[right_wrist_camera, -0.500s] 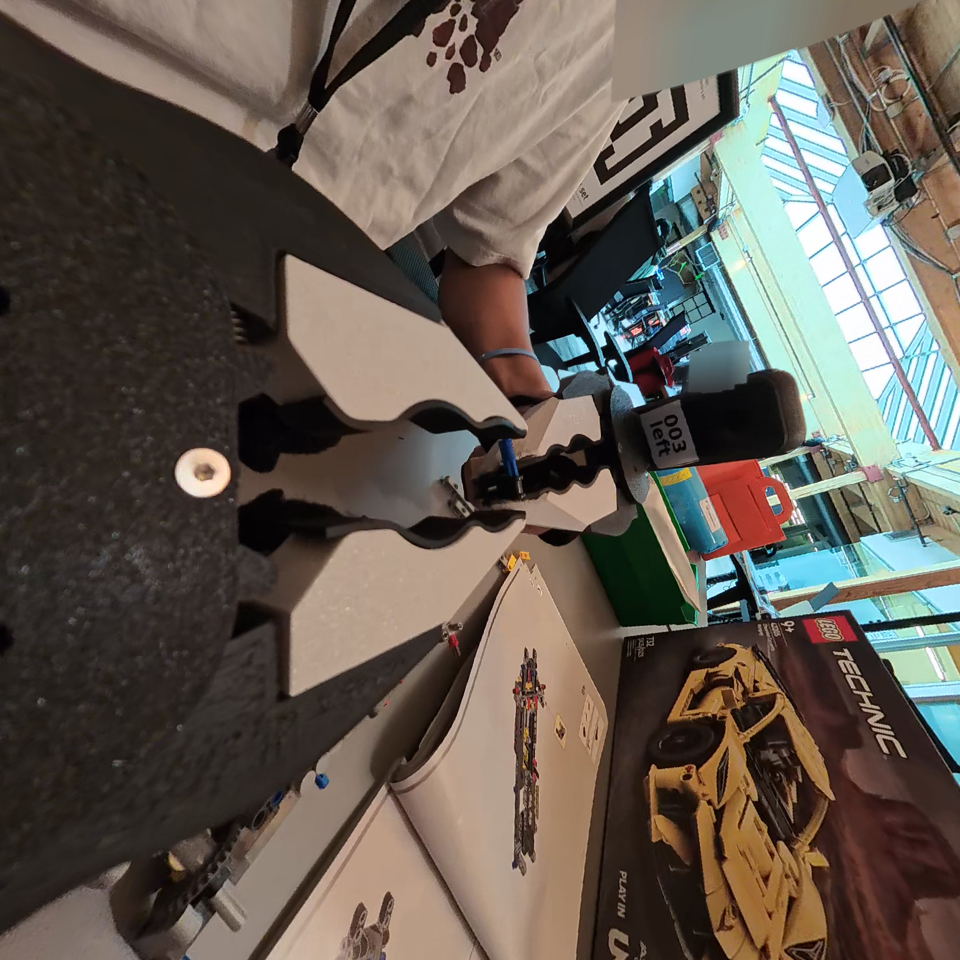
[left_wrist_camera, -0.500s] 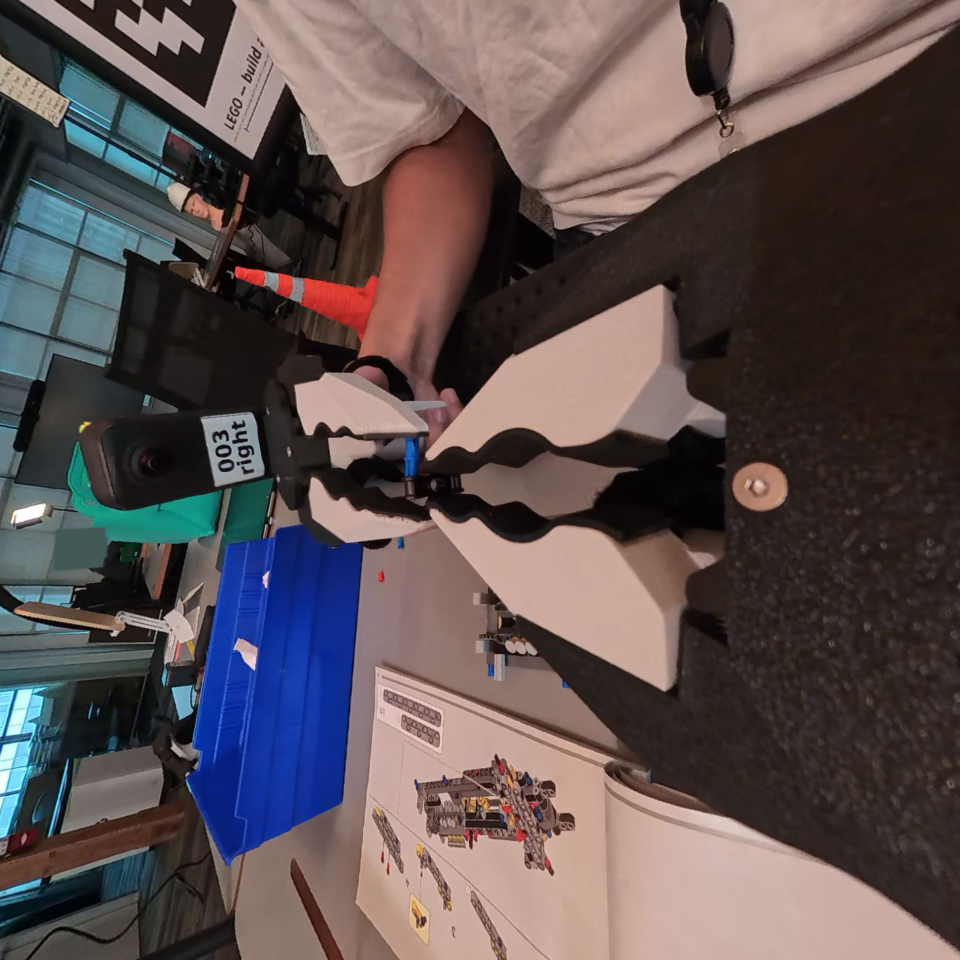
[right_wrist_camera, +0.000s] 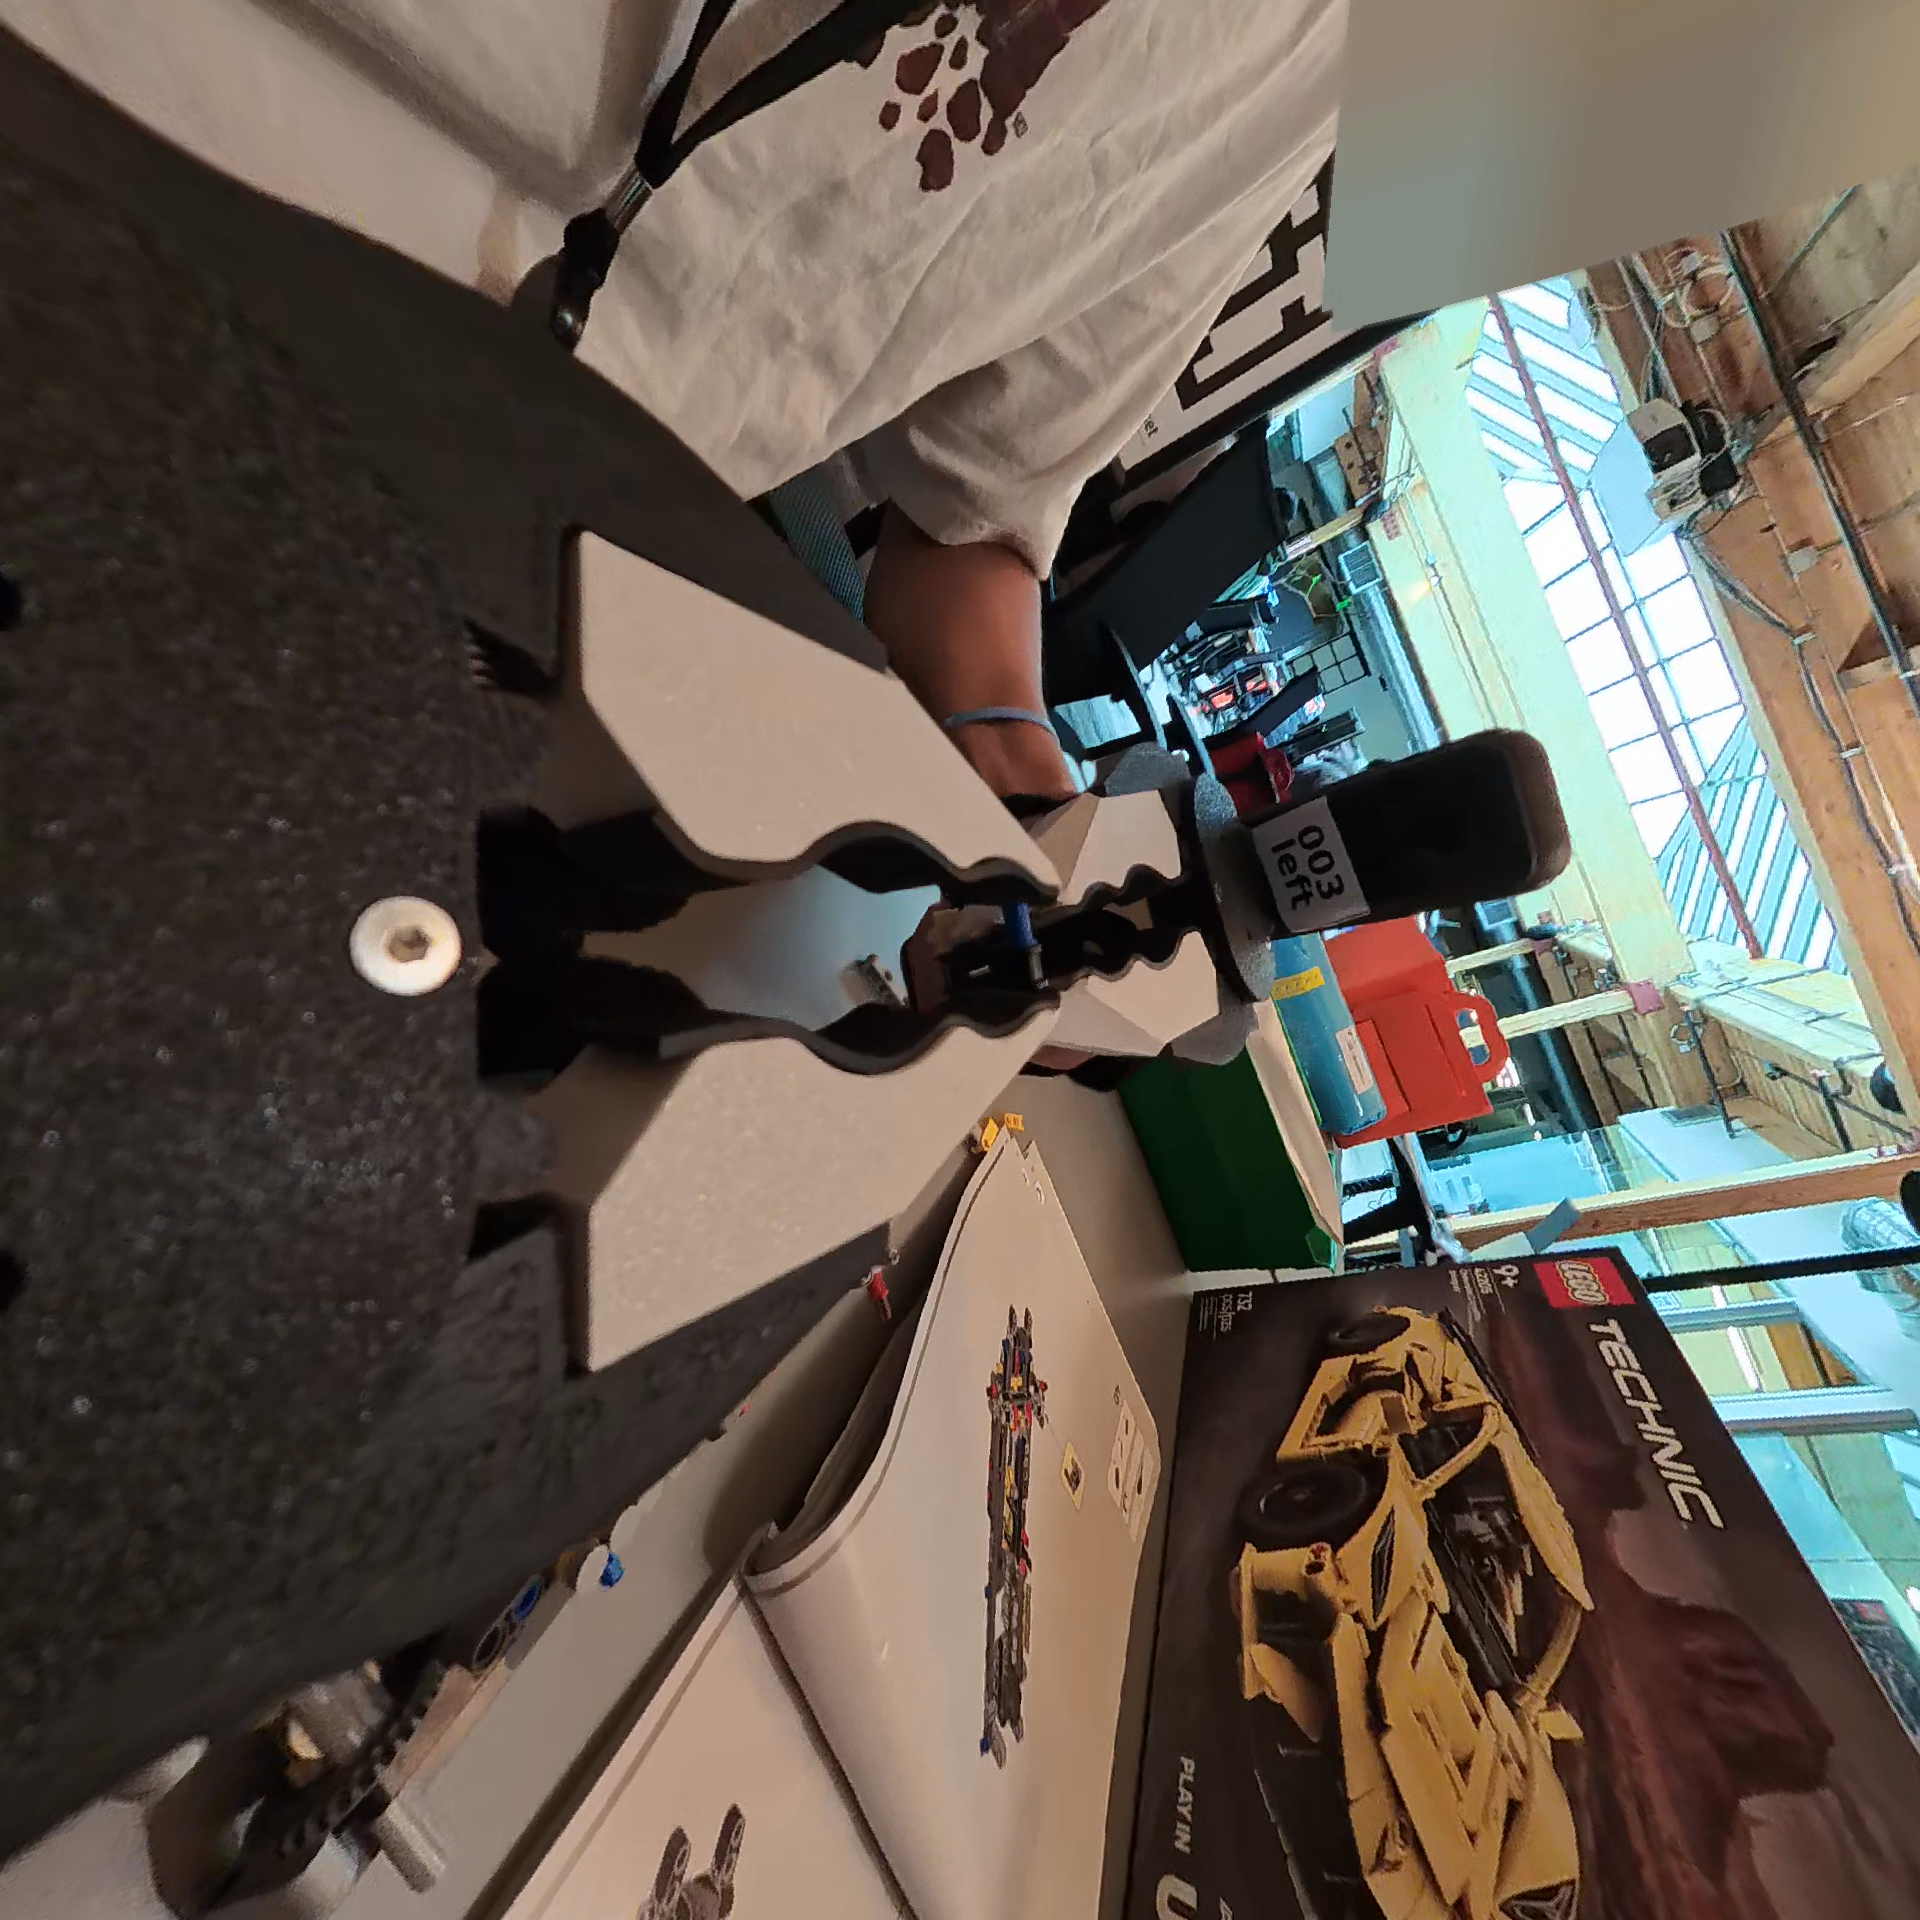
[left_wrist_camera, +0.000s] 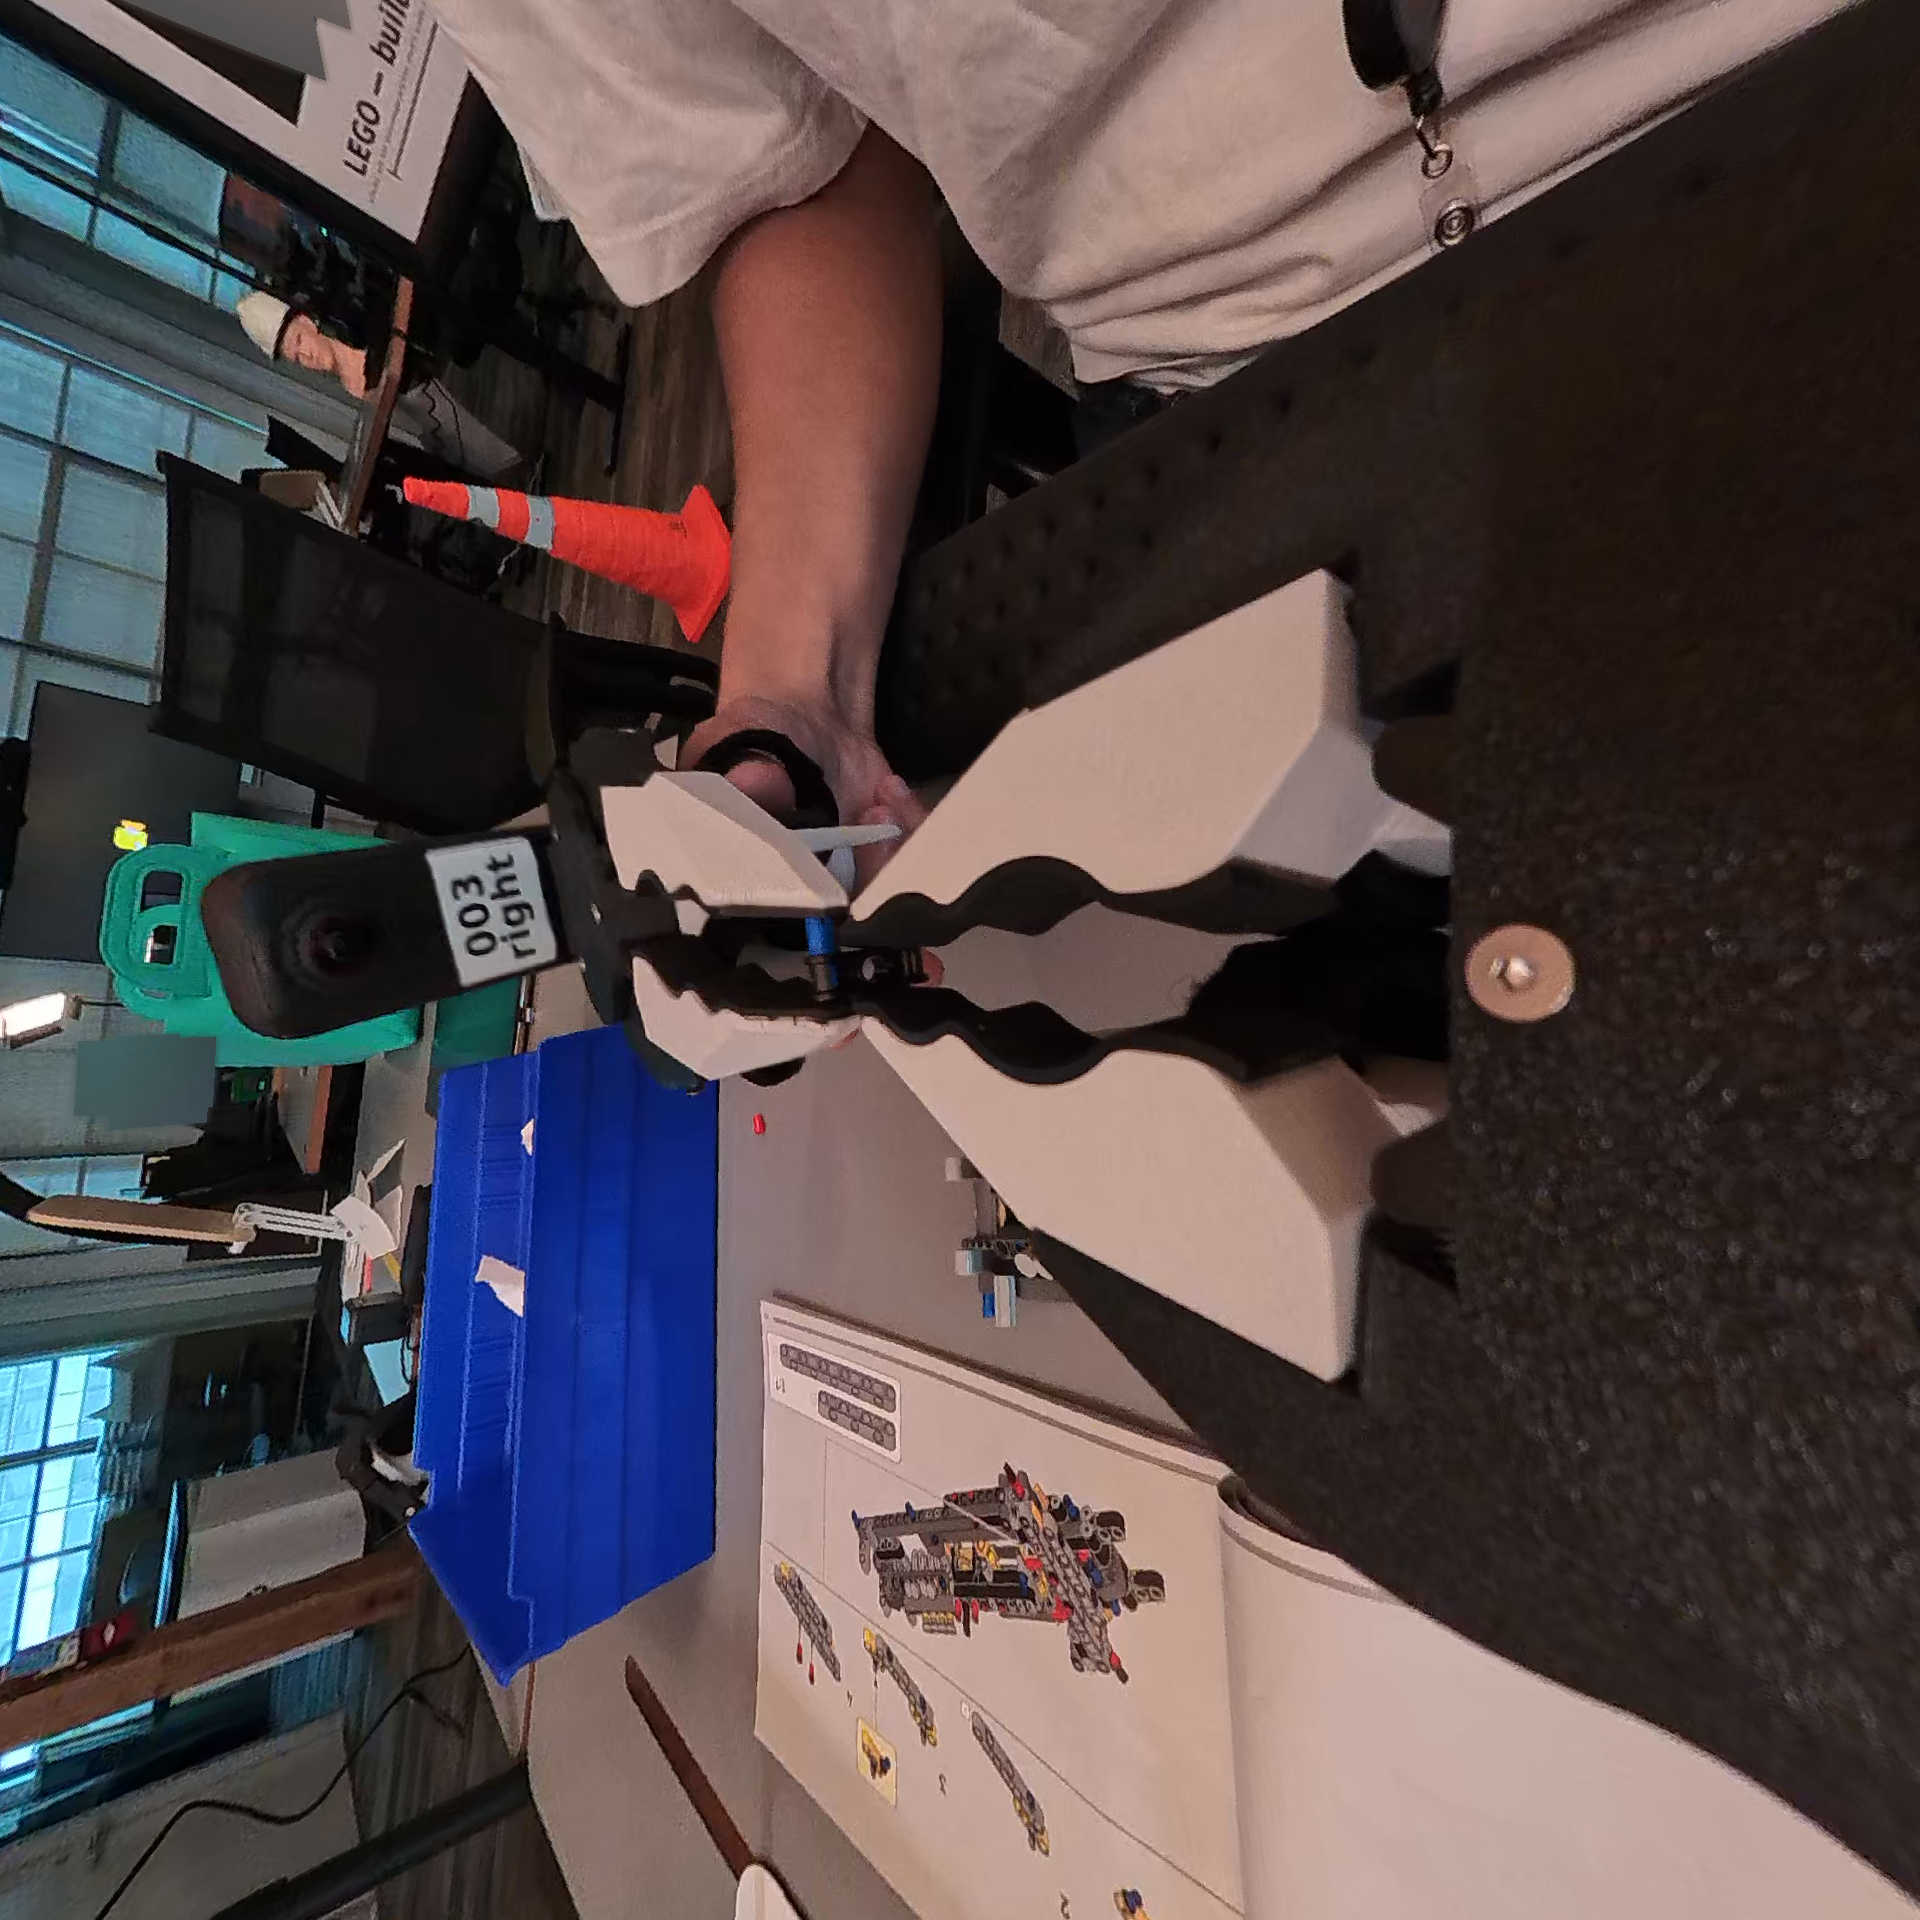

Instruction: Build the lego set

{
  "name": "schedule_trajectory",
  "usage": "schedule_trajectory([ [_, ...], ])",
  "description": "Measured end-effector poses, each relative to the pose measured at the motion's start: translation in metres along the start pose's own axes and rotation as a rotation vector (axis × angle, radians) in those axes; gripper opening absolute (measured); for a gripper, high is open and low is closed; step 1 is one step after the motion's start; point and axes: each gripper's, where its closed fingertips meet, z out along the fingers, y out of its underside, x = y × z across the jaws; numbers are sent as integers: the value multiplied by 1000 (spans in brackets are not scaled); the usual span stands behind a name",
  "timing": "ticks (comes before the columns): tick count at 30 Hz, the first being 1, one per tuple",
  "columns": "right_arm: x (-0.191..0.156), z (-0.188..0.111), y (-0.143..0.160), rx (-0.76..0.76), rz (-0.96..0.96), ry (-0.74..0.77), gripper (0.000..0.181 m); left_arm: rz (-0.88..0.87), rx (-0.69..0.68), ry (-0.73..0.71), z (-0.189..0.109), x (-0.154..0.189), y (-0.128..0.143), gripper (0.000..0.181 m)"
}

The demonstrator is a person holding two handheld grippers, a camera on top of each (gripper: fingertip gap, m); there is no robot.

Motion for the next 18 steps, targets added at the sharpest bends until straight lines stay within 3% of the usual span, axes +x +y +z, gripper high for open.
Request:
schedule_trajectory([
  [10,12,10,-10,28,30,18,16,50,20,-104,-7,-17,-6,6],
  [13,34,23,-17,-46,-4,65,21,193,-52,-311,-22,-49,0,5],
  [16,77,36,-18,-172,13,173,23,454,-242,-578,-48,-88,13,6],
  [18,105,43,-15,-231,90,224,25,597,-358,-679,-61,-104,21,6],
])
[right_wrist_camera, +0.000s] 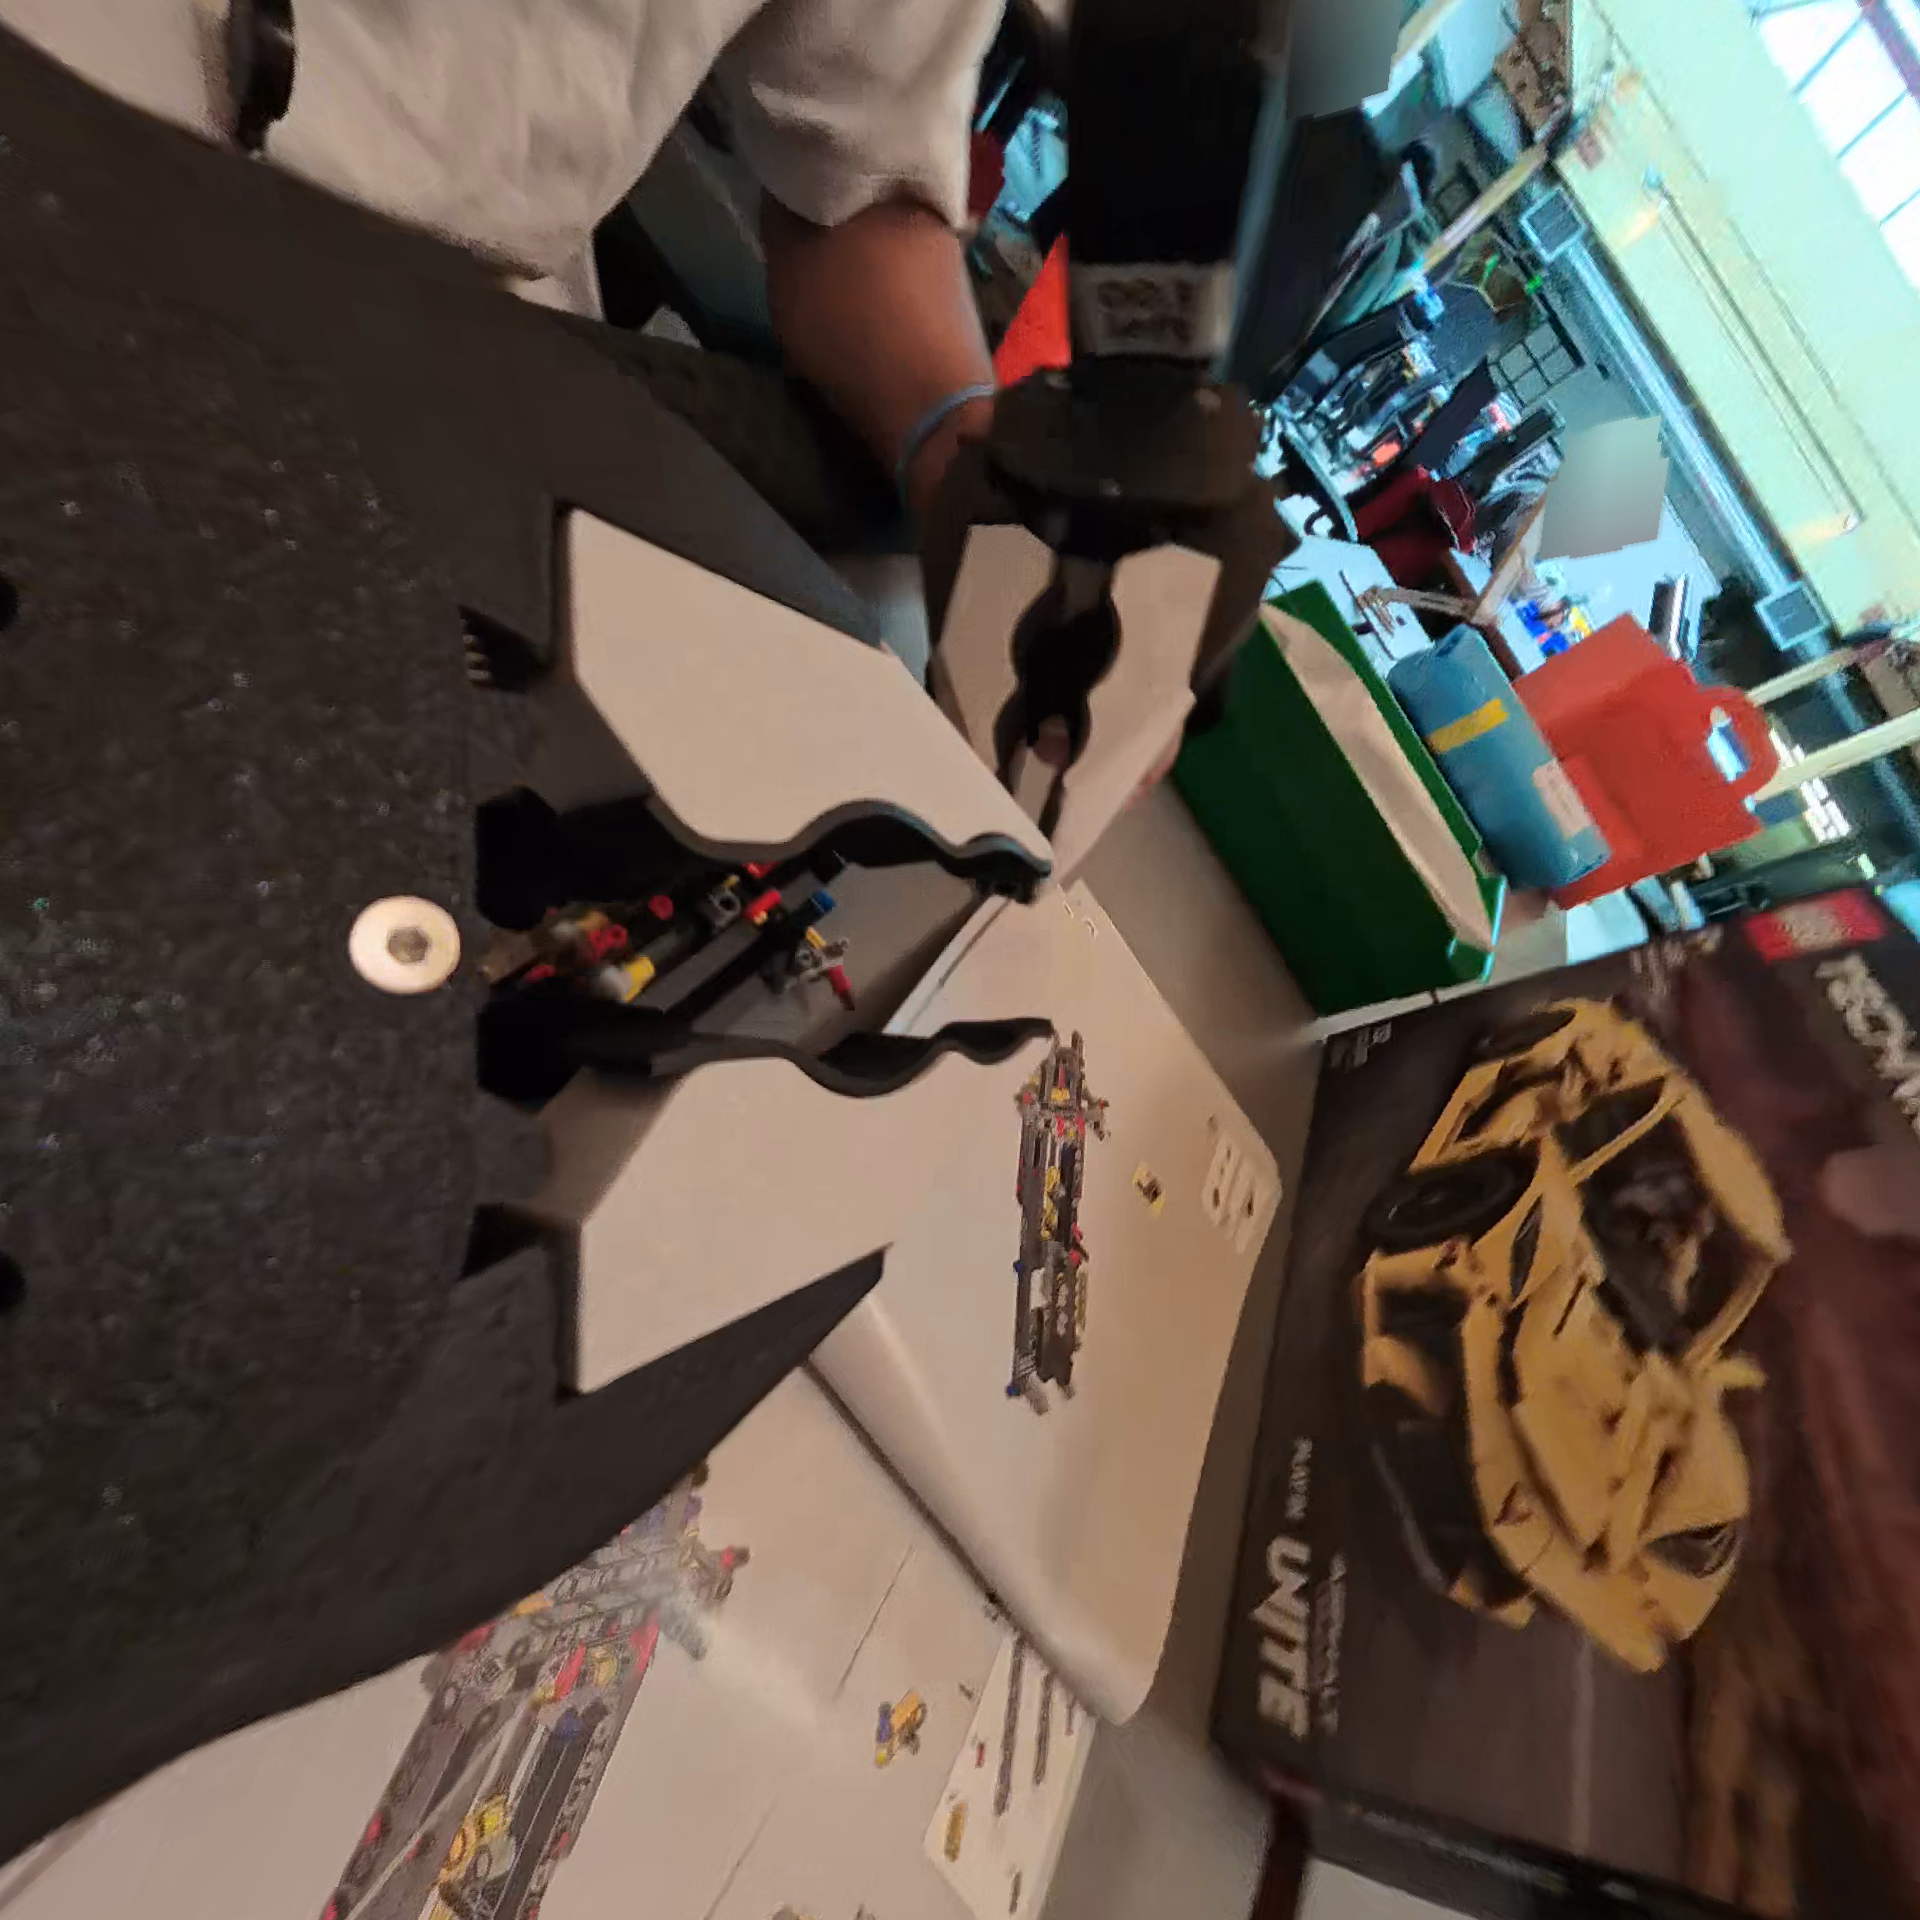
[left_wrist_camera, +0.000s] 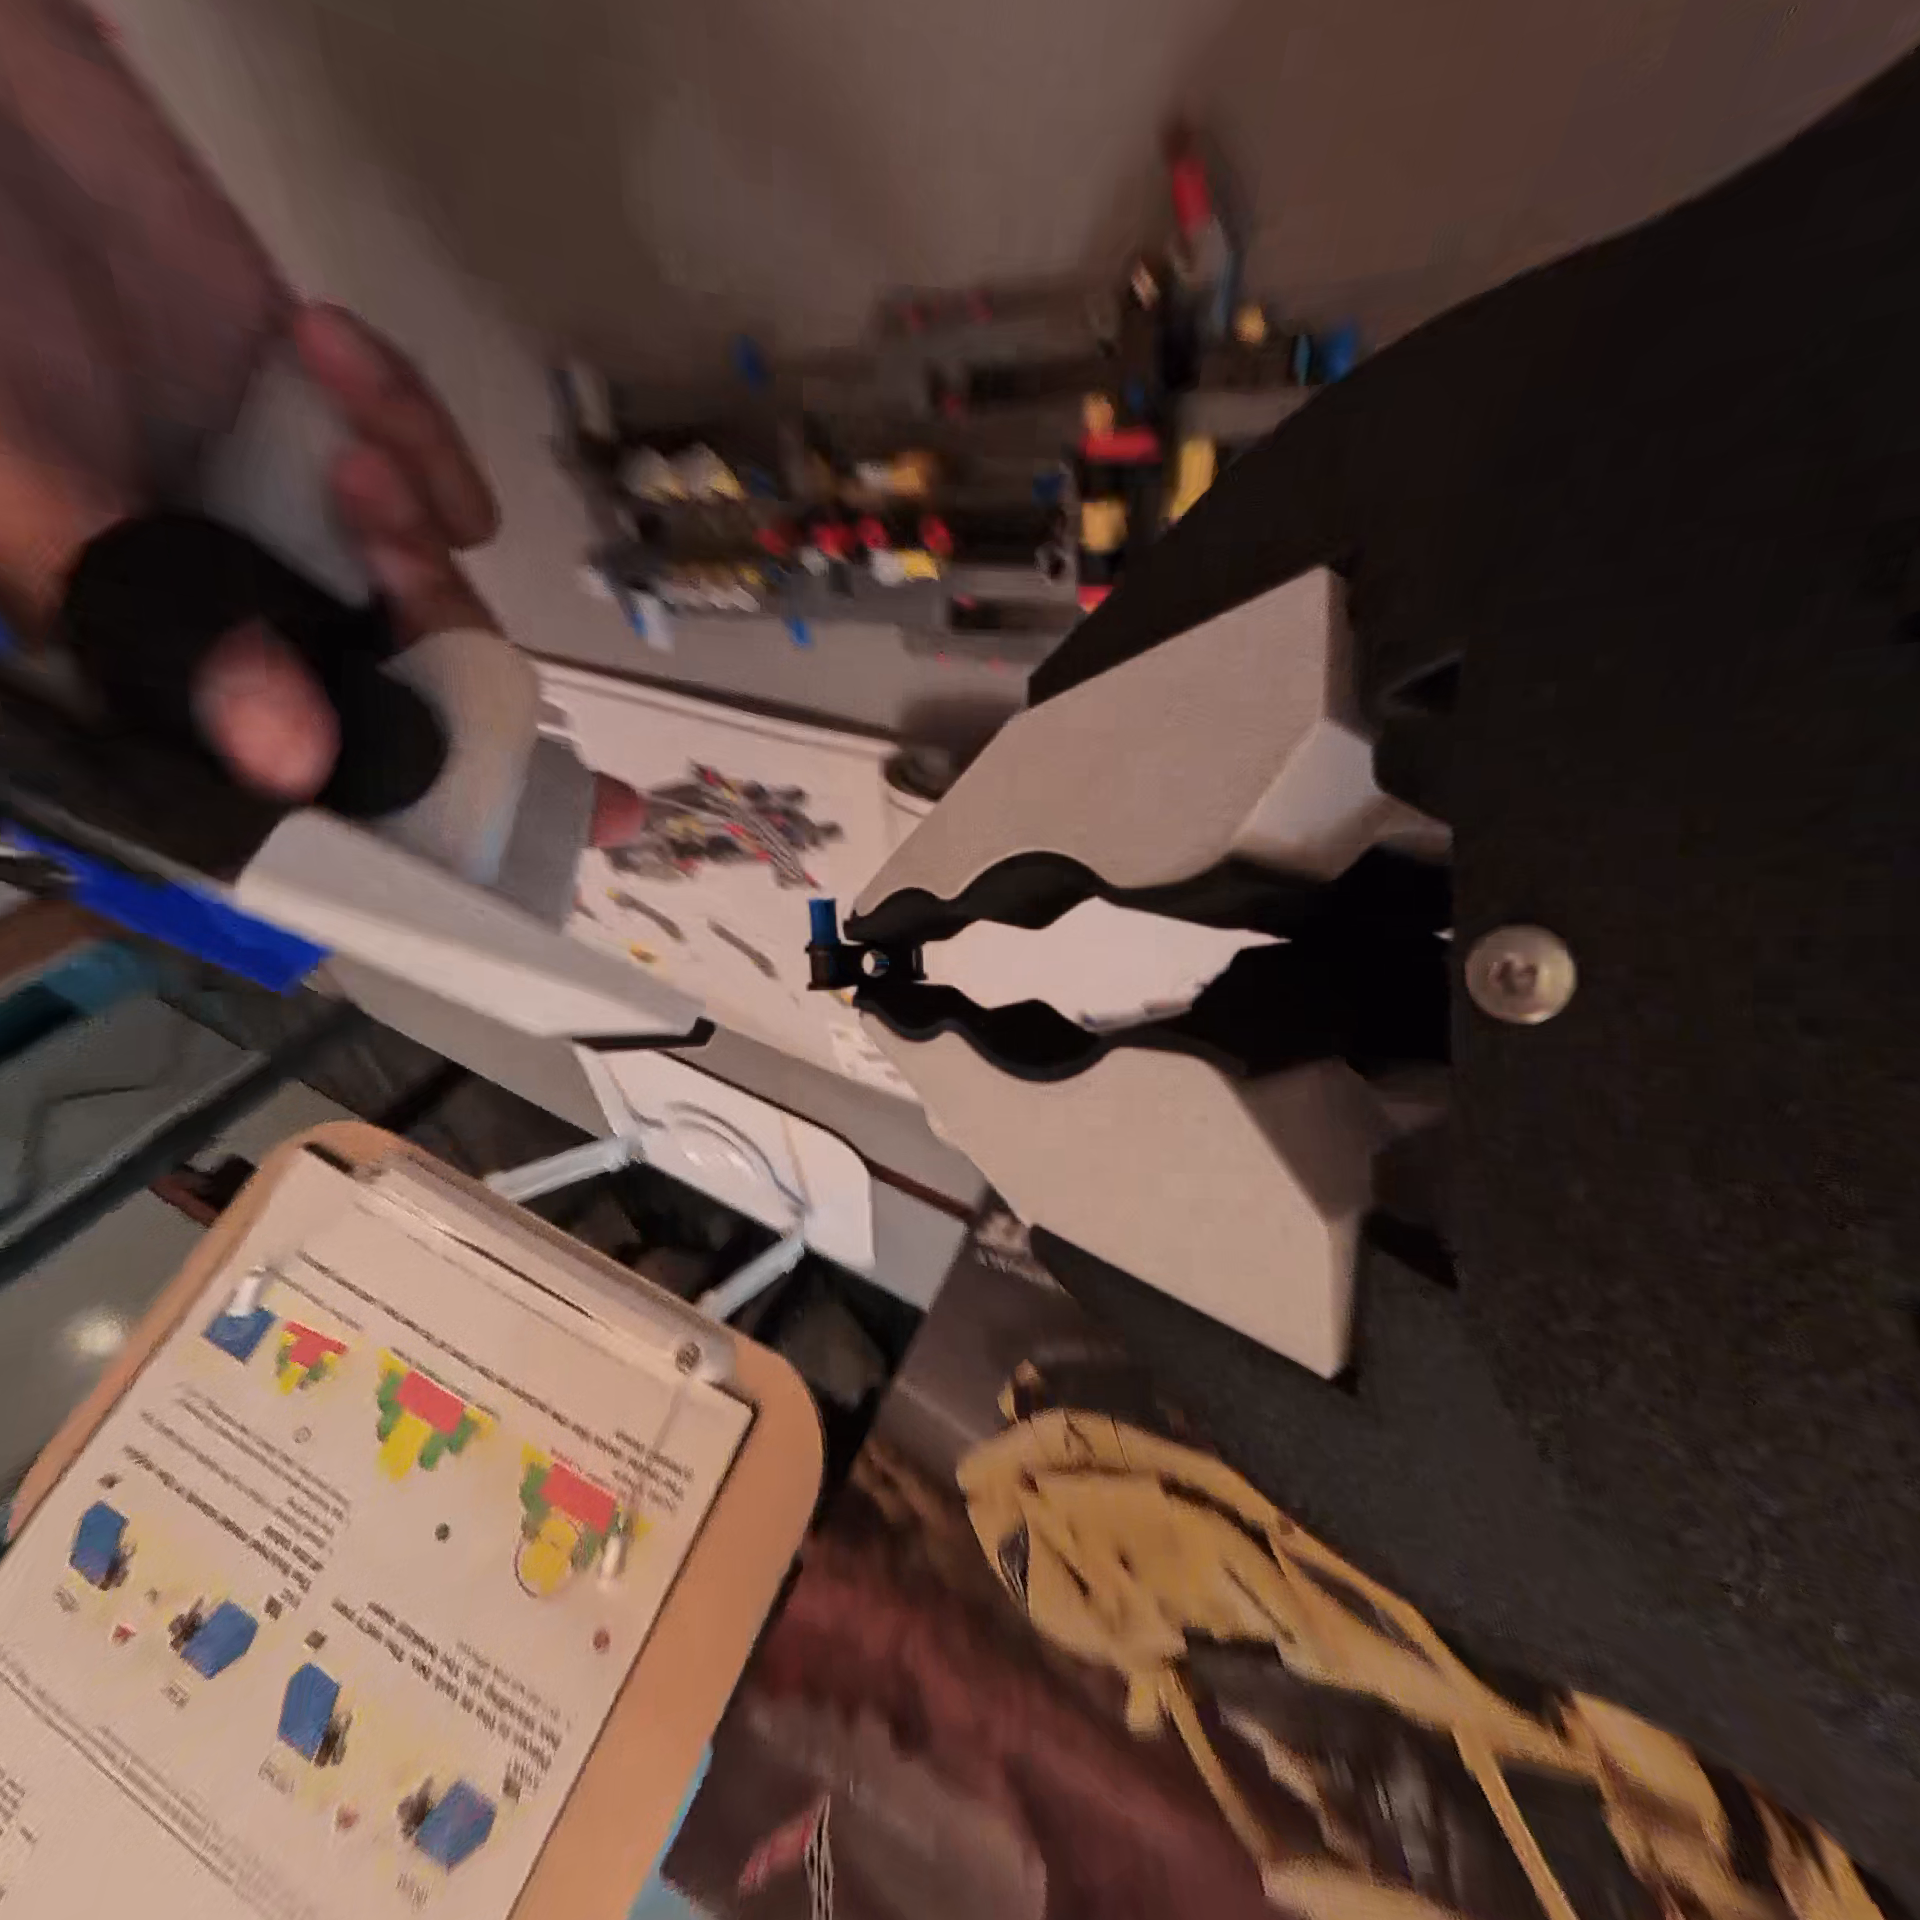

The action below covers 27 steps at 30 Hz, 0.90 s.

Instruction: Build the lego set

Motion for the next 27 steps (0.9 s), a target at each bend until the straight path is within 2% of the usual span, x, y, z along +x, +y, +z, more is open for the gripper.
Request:
schedule_trajectory([
  [3,5,14,7,-27,91,-62,25,131,-118,-56,7,-3,23,6],
  [6,2,24,27,-88,85,-49,25,206,-176,-71,12,-1,33,6],
  [10,9,26,39,-130,13,42,17,283,-187,-97,13,2,30,5],
  [16,0,27,38,-126,23,-21,12,369,-174,-126,11,3,22,6],
  [17,-4,26,38,-121,21,-41,6,375,-169,-131,10,3,21,6],
  [21,-6,25,40,-125,33,-58,6,385,-155,-124,9,5,19,6],
  [23,-7,22,37,-107,53,-73,6,304,-104,-82,8,6,16,8],
  [25,1,19,35,-77,68,-29,5,110,-66,24,6,6,21,22],
  [27,8,13,31,-44,60,22,5,-105,-93,68,2,-11,39,23],
])
